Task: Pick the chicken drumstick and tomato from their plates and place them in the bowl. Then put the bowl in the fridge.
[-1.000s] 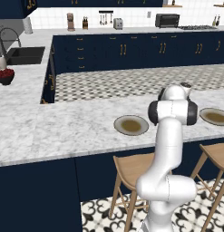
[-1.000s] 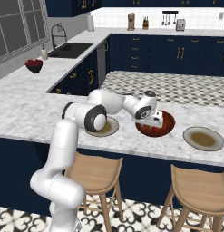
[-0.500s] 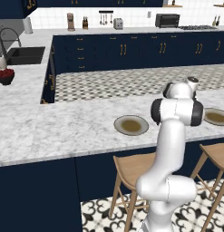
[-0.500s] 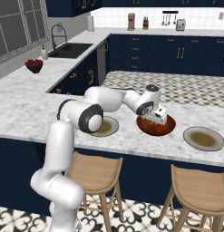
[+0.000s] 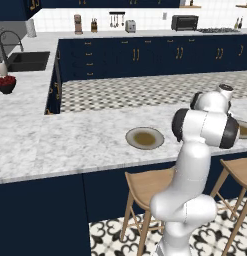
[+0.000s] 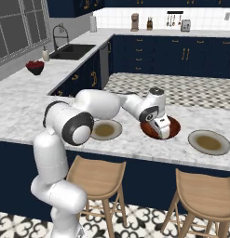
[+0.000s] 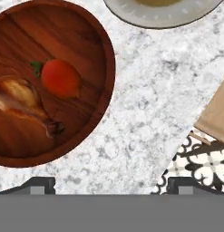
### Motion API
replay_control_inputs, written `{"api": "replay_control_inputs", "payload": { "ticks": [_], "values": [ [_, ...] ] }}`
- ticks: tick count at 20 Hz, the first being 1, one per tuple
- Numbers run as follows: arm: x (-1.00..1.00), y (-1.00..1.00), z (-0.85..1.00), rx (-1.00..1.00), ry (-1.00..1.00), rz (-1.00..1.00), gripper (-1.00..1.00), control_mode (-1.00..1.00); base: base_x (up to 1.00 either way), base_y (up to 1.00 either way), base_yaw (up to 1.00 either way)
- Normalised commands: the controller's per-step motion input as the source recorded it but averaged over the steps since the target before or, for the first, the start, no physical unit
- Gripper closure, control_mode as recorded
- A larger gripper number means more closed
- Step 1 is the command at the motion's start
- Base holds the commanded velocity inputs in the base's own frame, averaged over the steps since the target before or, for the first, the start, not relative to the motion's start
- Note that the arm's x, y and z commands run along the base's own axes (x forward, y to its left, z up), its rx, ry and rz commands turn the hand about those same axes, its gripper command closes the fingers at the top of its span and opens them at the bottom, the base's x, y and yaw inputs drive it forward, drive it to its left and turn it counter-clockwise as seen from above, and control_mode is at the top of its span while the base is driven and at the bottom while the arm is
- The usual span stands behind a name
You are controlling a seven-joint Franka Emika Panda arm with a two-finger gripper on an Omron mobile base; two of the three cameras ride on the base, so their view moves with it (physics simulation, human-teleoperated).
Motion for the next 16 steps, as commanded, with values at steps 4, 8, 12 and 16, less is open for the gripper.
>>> {"api": "replay_control_inputs", "payload": {
  "ticks": [4, 8, 12, 16],
  "values": [
    [-0.43, -0.03, 0.03, 0.25, 0.00, -0.38, -1.00, -1.00, 0.00, 0.00, 0.00],
    [0.09, -0.15, -0.18, 0.19, 0.00, -0.07, -1.00, -1.00, 0.00, 0.00, 0.00],
    [0.29, -0.29, -0.18, 0.04, -0.07, 0.00, -1.00, -1.00, 0.00, 0.00, 0.00],
    [0.47, -0.31, -0.19, 0.01, -0.01, 0.00, -1.00, -1.00, 0.00, 0.00, 0.00]
  ]
}}
